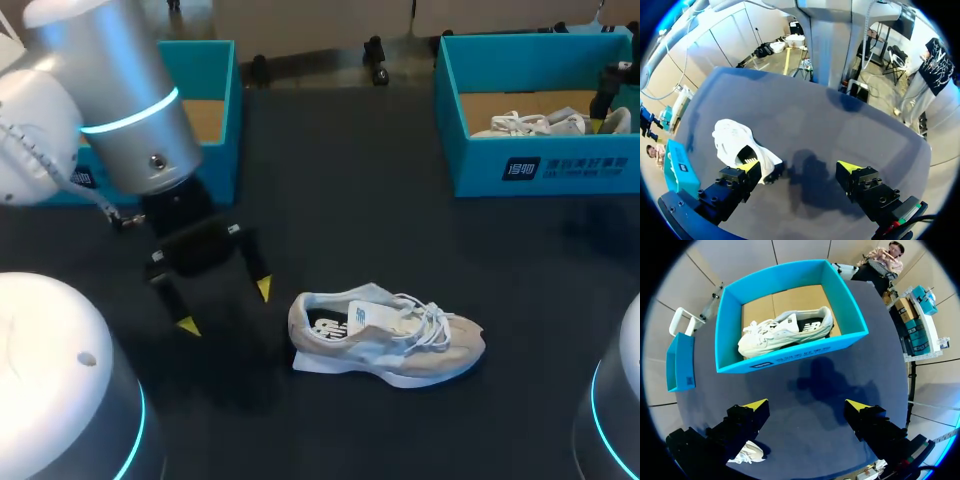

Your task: Take the shoe out of the shoebox, open the shoe tongue, remove and reinsert the insole, then place the shoe into the shoebox

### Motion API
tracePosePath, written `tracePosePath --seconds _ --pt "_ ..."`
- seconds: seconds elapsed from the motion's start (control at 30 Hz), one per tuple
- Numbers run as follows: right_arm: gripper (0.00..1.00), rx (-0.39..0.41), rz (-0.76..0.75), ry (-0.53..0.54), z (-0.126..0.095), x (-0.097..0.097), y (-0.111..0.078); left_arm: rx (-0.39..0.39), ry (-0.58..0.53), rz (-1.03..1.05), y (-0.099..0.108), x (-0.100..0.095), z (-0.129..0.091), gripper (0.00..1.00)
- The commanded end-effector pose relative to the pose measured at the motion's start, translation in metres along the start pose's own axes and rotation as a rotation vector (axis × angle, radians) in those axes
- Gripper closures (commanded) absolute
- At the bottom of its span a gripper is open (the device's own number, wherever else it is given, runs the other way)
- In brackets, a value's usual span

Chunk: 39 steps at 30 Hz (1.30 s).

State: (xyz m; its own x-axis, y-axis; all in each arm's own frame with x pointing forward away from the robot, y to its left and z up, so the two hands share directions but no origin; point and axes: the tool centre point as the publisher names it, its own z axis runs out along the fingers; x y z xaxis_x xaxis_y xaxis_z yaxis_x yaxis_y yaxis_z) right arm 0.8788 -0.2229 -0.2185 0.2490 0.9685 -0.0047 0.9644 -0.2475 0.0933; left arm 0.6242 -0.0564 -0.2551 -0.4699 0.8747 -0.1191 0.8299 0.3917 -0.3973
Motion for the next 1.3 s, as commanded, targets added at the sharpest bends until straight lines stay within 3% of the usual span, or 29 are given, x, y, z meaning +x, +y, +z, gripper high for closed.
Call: tracePosePath --seconds 0.03,0.1,0.37,0.63,0.93,1.3 --pt "0.0 -0.001 0.001 -0.001 0.0 0.0 0.0 -0.004 -0.05 0.002 -0.001 0.005 0.001 0.0" --pt "0.0 -0.001 0.001 -0.001 0.0 0.0 0.0 -0.004 -0.05 0.002 -0.001 0.005 0.001 0.0" --pt "0.0 -0.001 0.001 -0.001 0.0 0.0 0.0 0.146 -0.127 -0.429 0.023 0.005 -0.005 0.0" --pt "0.0 -0.001 0.001 -0.001 0.0 0.0 0.0 0.259 -0.291 -0.649 0.036 0.019 0.012 0.0" --pt "0.0 -0.001 0.001 -0.001 0.0 0.0 0.0 0.453 -0.452 -0.844 0.051 0.032 0.017 0.0" --pt "0.0 -0.001 0.001 -0.001 0.0 0.0 0.0 0.45 -0.438 -0.891 0.054 0.035 0.016 0.0"
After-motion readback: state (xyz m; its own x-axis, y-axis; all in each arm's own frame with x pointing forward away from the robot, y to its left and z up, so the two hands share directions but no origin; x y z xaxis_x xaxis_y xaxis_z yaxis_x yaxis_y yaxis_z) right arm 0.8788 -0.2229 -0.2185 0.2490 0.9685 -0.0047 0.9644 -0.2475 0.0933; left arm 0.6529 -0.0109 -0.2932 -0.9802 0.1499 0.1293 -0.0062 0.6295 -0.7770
